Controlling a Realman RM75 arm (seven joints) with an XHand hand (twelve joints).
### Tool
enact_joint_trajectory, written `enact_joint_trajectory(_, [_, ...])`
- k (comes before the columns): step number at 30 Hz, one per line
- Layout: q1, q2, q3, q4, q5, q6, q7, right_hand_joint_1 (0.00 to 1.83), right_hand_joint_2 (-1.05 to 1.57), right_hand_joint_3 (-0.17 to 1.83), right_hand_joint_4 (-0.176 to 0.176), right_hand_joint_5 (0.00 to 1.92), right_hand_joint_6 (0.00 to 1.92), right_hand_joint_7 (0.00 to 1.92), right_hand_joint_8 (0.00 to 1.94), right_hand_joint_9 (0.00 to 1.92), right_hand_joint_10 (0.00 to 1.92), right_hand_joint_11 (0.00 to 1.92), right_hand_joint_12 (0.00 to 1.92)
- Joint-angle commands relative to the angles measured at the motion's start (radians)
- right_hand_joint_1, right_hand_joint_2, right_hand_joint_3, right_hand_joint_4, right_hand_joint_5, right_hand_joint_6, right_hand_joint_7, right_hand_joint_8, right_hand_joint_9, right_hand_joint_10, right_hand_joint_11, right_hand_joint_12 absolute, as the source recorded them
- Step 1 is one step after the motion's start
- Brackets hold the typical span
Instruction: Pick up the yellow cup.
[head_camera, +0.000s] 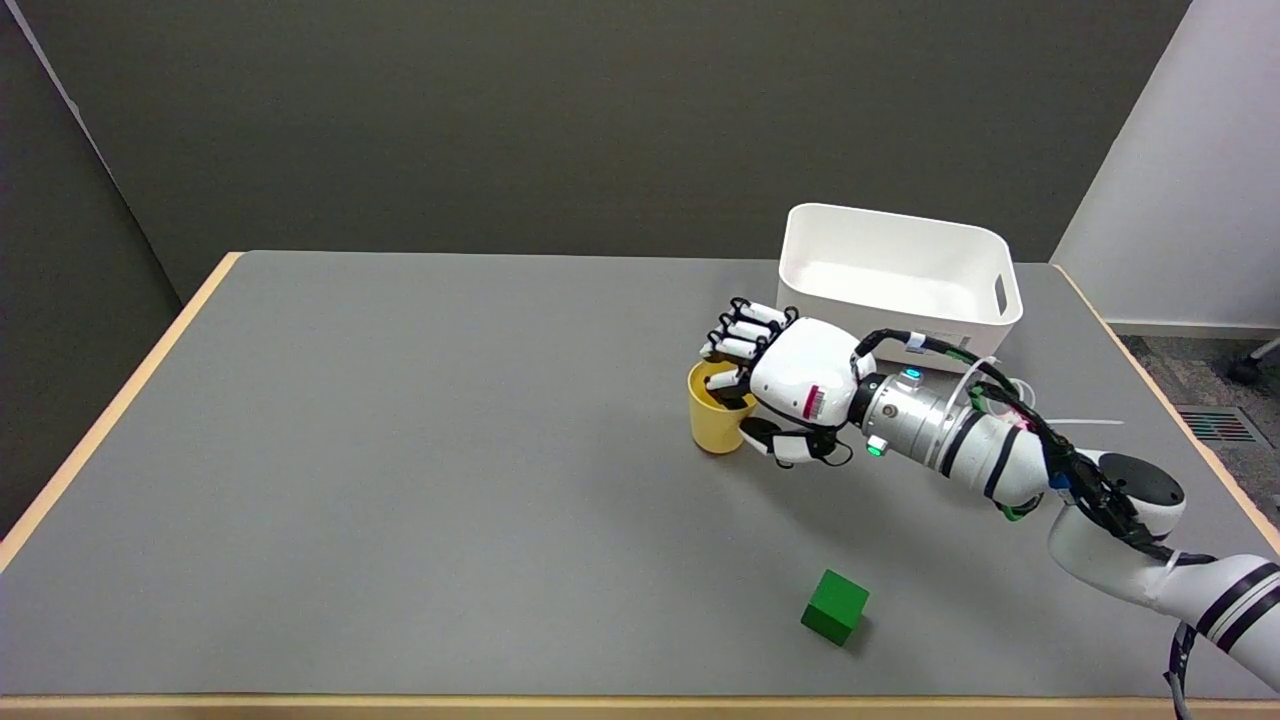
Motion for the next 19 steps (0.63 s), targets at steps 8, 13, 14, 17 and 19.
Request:
enact_joint_trajectory(8, [0.075,-0.019,0.245,0.184,-0.002,-0.098,-0.093,0.87,1.04,0.50,0.176,0.69,1.54,0.35,0.42,0.20,0.58,0.00,0.87])
enact_joint_trajectory(13, [0.225,0.019,0.237,0.143,-0.023,-0.235,-0.093,0.87,1.04,0.50,0.176,0.69,1.54,0.35,0.42,0.20,0.58,0.00,0.88])
enact_joint_trajectory(14, [0.270,0.025,0.220,0.114,-0.041,-0.271,-0.093,0.87,1.04,0.50,0.176,0.69,1.54,0.35,0.42,0.20,0.58,0.00,0.89])
enact_joint_trajectory(17, [0.398,0.046,0.150,0.014,-0.097,-0.375,-0.083,0.87,1.04,0.51,0.176,0.69,1.54,0.35,0.42,0.20,0.58,0.00,0.89])
enact_joint_trajectory(19, [0.469,0.063,0.076,-0.075,-0.096,-0.434,-0.083,0.87,1.04,0.50,0.176,0.68,1.54,0.34,0.41,0.20,0.57,0.00,0.88])
